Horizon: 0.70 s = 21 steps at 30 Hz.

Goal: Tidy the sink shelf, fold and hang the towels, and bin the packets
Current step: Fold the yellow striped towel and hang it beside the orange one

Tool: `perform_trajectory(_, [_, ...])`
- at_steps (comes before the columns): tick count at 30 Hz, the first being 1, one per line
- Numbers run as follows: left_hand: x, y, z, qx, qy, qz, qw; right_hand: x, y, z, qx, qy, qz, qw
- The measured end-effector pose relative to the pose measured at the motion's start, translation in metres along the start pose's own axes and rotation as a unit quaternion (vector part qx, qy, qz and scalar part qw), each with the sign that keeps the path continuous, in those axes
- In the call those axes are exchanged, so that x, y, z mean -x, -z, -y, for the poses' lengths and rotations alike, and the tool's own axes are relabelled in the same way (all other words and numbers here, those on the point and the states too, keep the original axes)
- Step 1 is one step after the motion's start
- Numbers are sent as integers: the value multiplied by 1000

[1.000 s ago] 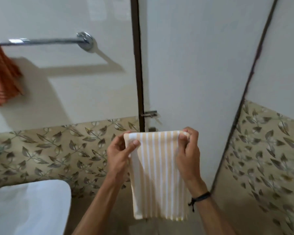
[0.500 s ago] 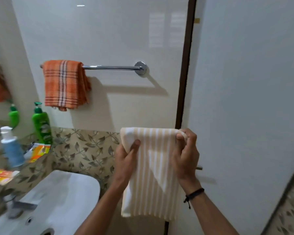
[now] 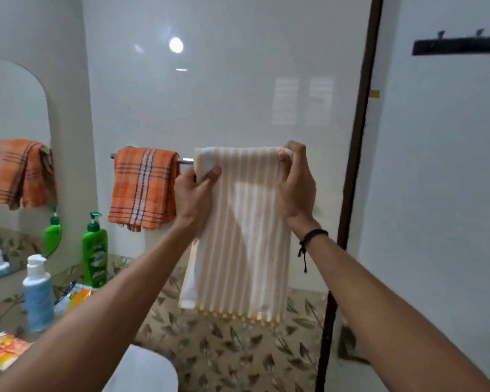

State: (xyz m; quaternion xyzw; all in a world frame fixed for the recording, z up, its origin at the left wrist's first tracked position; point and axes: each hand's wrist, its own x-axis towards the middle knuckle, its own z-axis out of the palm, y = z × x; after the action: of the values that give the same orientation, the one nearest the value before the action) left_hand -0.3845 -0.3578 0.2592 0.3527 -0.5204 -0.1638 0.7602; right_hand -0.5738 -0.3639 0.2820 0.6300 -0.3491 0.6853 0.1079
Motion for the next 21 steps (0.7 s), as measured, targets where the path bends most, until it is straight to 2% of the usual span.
perform_trajectory(6, [-114, -2, -10, -126, -32, -47, 990, -89, -69, -3, 59, 30, 20, 998])
perform_trajectory(10, [-167, -6, 2, -180, 26, -61, 982, -116, -106, -19, 113, 74, 42, 990])
perform_trajectory(14, [-179, -18, 16, -221, 57, -84, 970, -127, -130, -33, 204, 138, 82, 966])
perform_trajectory(16, [-175, -21, 24, -231, 36, -95, 968, -131, -138, -36, 242, 155, 98, 953])
perform_trajectory(18, [-168, -24, 32, -231, -23, -80, 970, -133, -141, -40, 272, 173, 111, 940])
perform_trajectory(20, [-163, -24, 41, -279, -110, -23, 954, -137, -142, -44, 298, 189, 112, 929])
perform_trajectory(21, [-162, -25, 44, -324, -148, 19, 934, -139, -142, -45, 309, 196, 111, 924])
